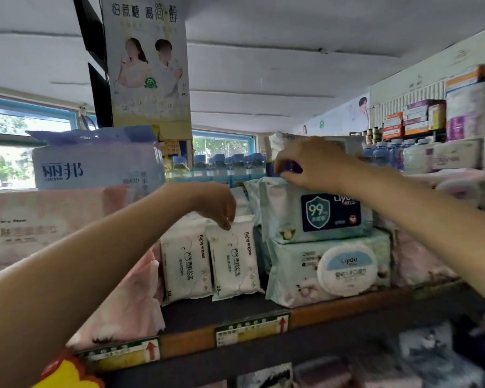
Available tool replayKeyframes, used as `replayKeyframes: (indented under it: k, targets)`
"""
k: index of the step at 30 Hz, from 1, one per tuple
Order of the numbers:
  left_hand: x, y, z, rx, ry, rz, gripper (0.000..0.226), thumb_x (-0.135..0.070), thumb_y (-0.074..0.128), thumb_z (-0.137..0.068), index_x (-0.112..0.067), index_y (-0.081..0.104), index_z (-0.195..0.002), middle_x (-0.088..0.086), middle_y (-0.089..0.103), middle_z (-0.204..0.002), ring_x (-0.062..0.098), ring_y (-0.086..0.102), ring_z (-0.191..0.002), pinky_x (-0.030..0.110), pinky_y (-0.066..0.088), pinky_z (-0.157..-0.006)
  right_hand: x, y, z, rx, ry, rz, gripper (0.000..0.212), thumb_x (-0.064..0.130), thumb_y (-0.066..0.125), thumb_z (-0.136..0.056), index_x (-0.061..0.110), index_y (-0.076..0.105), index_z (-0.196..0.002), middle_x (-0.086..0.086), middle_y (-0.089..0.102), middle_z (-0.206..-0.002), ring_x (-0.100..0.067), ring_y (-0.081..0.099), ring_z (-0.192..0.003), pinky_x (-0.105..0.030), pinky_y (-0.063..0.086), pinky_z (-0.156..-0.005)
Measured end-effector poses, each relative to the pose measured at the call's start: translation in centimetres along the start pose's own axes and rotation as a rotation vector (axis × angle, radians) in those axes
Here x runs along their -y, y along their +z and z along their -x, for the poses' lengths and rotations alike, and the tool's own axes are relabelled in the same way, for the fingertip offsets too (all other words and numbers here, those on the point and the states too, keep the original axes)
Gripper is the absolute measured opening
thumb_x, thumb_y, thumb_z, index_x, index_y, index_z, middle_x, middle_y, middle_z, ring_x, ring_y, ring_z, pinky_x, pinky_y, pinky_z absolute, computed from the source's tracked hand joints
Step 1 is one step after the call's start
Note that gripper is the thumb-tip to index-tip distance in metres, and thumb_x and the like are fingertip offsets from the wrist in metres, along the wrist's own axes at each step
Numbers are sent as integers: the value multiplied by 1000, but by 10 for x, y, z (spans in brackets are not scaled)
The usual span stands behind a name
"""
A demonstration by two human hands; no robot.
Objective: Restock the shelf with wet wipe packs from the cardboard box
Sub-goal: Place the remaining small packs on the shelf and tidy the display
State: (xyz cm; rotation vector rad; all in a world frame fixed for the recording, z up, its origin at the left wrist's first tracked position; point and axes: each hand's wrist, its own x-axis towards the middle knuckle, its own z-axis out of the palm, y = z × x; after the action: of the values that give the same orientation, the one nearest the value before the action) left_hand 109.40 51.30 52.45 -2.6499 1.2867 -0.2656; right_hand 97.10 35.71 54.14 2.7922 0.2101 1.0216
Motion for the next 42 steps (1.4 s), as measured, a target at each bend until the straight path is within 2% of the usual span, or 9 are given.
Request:
replayKeyframes:
  k: [6, 9, 13, 16, 21, 27, 32, 37, 42]
  targets:
    - [-17, -13, -6, -543, 47, 236, 20, -18, 55, -91, -8, 64, -105, 6, 68, -108, 10, 58, -86, 23, 46, -84, -30, -1, 20, 9, 95, 31, 26, 17, 54, -88, 15, 60, -113, -5, 58, -119, -23, 45, -117, -34, 36, -95]
    - [-43, -24, 1, -726, 129, 324, 22, -20, 55, -91, -10, 61, -109, 4, 65, -110, 9, 56, -90, 23, 46, -85, -48, -3, 30, 65, 139, -18, 41, 23, 61, -85, 18, 51, -124, -5, 48, -133, -23, 40, -126, -36, 33, -104]
    - [-75, -23, 4, -594, 164, 206, 55, -33, 63, -85, -18, 41, -133, 7, 43, -136, 21, 43, -121, 33, 33, -103, -64, -5, 42, 109, 139, -4, 62, 27, 66, -82, 20, 39, -136, -7, 41, -140, -24, 38, -129, -41, 34, -106]
    - [-92, -5, 4, -500, -30, 436, 88, -35, 73, -75, -22, 18, -144, 13, 22, -147, 32, 30, -133, 46, 26, -112, -76, -1, 52, 183, 98, 27, 76, 33, 69, -79, 24, 28, -143, -4, 34, -146, -24, 34, -132, -42, 32, -108]
    - [-112, 17, 2, -514, -299, 680, 108, -27, 77, -70, -22, 2, -148, 17, 21, -150, 36, 28, -136, 48, 25, -114, -107, 15, 72, 302, -8, 209, 105, 46, 71, -72, 29, 0, -148, 0, 20, -154, -22, 24, -139, -46, 17, -115]
    - [-141, 35, 9, -576, -522, 838, 112, -20, 77, -72, -26, -5, -148, 17, 28, -150, 34, 32, -136, 51, 30, -111, -126, 27, 89, 179, -166, 382, 117, 42, 70, -76, 25, -24, -144, -9, 11, -154, -28, 17, -141, -54, 7, -114]
    - [-162, 30, 12, -400, -558, 871, 114, -7, 73, -75, -24, -14, -148, 13, 38, -146, 31, 45, -127, 43, 38, -104, -131, 29, 93, 154, -181, 345, 118, 42, 71, -74, 24, -22, -145, -11, 10, -154, -32, 19, -140, -61, 5, -111]
    - [-165, 25, 10, -412, -618, 744, 112, -7, 78, -68, -20, 1, -149, 15, 49, -136, 31, 49, -123, 50, 41, -104, -127, 32, 95, 121, -174, 341, 119, 46, 71, -72, 24, -21, -145, -16, 12, -152, -34, 21, -139, -61, 1, -112]
    - [-167, 18, 2, -432, -574, 660, 94, -4, 71, -74, -12, 12, -146, 15, 52, -133, 31, 52, -119, 43, 45, -99, -130, 36, 100, 57, -144, 400, 117, 54, 66, -72, 16, -15, -147, -19, 21, -148, -34, 29, -134, -58, -1, -112]
